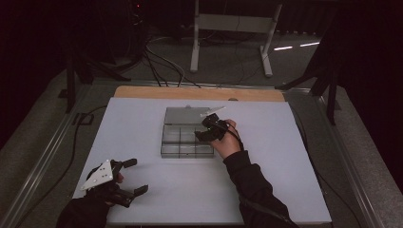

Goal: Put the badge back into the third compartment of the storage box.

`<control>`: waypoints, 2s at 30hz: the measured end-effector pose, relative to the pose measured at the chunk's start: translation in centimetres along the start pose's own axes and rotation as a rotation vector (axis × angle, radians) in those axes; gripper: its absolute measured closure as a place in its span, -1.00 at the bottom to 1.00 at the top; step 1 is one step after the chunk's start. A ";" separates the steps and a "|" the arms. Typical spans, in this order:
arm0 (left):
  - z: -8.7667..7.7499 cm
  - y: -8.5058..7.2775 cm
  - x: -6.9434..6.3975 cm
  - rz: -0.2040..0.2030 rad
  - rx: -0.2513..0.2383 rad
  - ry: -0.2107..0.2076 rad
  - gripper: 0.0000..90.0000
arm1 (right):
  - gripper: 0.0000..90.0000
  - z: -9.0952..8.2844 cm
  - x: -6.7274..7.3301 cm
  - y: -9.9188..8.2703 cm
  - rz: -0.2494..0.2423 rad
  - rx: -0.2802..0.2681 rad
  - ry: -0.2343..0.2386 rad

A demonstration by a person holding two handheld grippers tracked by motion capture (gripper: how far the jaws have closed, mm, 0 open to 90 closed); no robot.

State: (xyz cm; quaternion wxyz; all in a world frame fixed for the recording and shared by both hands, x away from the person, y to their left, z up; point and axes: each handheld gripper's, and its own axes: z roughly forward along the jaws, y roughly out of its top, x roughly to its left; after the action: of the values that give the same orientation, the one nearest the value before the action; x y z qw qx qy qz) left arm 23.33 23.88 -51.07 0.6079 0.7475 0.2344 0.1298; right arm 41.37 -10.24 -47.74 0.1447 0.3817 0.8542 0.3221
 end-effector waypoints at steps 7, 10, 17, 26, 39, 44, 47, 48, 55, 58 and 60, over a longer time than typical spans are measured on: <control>0.0 0.0 0.0 0.000 0.000 0.001 -1.00 | -0.55 -0.6 -0.3 0.0 0.025 -0.025 0.000; 0.1 0.0 0.0 0.000 -0.001 0.001 -1.00 | -0.72 -1.4 -0.3 0.0 0.016 -0.044 0.047; 0.2 0.1 0.0 0.000 -0.003 0.001 -1.00 | -0.79 -2.5 -0.1 0.0 -0.003 -0.075 0.082; 0.4 0.1 0.1 -0.009 0.000 0.002 -1.00 | -0.94 -4.8 -0.2 -0.6 -0.038 -0.146 0.127; 0.4 0.1 0.1 -0.007 0.002 0.004 -1.00 | -1.00 -7.4 -1.0 -2.2 -0.036 -0.209 0.144; 0.3 0.1 0.1 -0.007 0.000 0.004 -1.00 | -1.00 -8.7 -1.3 -3.5 -0.045 -0.212 0.122; 0.3 0.1 0.1 -0.008 0.000 0.004 -1.00 | -1.00 -9.5 -1.6 -4.5 -0.043 -0.227 0.121; 0.3 0.1 0.1 -0.009 -0.001 0.003 -1.00 | -1.00 -9.8 -1.7 -4.8 -0.041 -0.230 0.120; 0.5 0.1 0.1 -0.004 0.000 -0.004 -1.00 | -1.00 -11.4 -2.6 -8.0 -0.022 -0.246 0.114; 0.3 0.1 0.1 -0.006 -0.002 -0.001 -1.00 | -1.00 -11.8 -2.8 -9.6 -0.022 -0.233 0.107; 0.3 0.1 0.1 -0.004 -0.002 -0.002 -1.00 | -1.00 -12.0 -2.9 -10.6 -0.009 -0.224 0.110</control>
State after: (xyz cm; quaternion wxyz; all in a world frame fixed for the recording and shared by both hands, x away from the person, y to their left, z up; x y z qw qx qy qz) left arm 23.60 23.63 -51.05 0.6090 0.7465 0.2353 0.1281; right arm 31.45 -23.06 -45.74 0.1408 0.3408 0.8213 0.4354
